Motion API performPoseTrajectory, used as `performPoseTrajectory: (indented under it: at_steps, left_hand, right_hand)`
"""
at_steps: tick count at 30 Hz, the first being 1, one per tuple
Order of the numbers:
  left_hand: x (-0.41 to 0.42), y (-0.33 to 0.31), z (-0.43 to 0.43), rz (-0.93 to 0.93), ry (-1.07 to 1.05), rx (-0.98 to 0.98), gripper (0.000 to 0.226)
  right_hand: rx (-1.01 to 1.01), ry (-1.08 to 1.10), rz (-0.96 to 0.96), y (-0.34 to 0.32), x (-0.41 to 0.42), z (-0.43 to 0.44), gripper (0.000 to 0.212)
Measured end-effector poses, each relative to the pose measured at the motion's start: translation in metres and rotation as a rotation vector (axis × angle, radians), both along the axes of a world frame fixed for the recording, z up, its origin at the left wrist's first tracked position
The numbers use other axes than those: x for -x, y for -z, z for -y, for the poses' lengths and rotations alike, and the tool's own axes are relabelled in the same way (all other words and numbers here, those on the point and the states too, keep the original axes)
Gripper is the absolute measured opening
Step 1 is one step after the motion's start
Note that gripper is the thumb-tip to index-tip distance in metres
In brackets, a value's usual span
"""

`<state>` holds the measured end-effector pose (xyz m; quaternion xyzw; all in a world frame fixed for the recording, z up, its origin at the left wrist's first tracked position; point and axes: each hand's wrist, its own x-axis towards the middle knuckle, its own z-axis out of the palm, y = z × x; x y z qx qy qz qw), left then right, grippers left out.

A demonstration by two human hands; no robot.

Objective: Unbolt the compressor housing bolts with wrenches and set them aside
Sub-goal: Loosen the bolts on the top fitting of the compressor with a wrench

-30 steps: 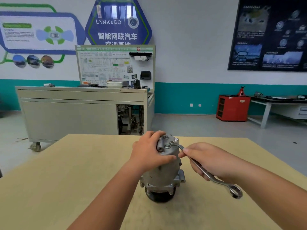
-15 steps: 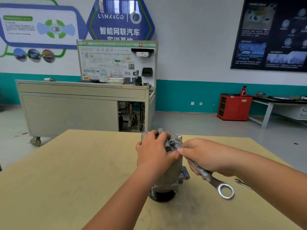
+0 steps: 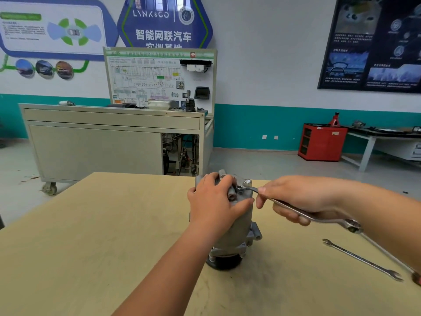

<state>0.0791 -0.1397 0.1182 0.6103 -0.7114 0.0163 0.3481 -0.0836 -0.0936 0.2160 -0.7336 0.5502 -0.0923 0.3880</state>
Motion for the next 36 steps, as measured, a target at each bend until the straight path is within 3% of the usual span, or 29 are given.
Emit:
performPoseTrajectory:
  at_steps: [11, 15, 19, 23, 26, 28, 32, 34, 36]
  left_hand:
    - [0.001, -0.001, -0.001, -0.028, 0.006, 0.01, 0.047]
    - [0.001, 0.001, -0.001, -0.052, 0.004, 0.044, 0.046]
    - [0.002, 0.001, 0.0, -0.065, 0.005, 0.08, 0.043]
    - [0.0, 0.0, 0.0, -0.121, 0.057, 0.12, 0.04]
    - [-0.005, -0.001, -0.002, -0.167, 0.119, 0.13, 0.049]
    - [-0.008, -0.002, -0.002, -0.186, 0.158, 0.138, 0.056]
    - [-0.008, -0.003, 0.002, -0.121, 0.176, 0.102, 0.04]
    - [-0.01, -0.003, 0.002, -0.098, 0.171, 0.098, 0.043]
    - [-0.01, -0.003, 0.001, -0.085, 0.171, 0.096, 0.047]
  right_hand:
    - [0.179, -0.088, -0.59, -0.021, -0.009, 0.008, 0.037]
    - [0.525, -0.028, -0.868, 0.004, -0.03, 0.006, 0.027]
    - [0.731, 0.041, -0.955, 0.023, -0.035, 0.004, 0.019]
    - [0.819, 0.019, -0.884, 0.023, -0.027, 0.01, 0.016]
    - [0.796, -0.027, -0.774, 0.022, -0.015, 0.012, 0.04]
    - [0.799, -0.058, -0.73, 0.019, -0.008, 0.019, 0.043]
    - [0.694, -0.188, -0.735, 0.005, 0.005, 0.036, 0.037]
    - [0.556, -0.152, -0.603, -0.005, 0.014, 0.04, 0.031]
    - [0.341, -0.034, -0.262, -0.012, 0.022, 0.039, 0.027]
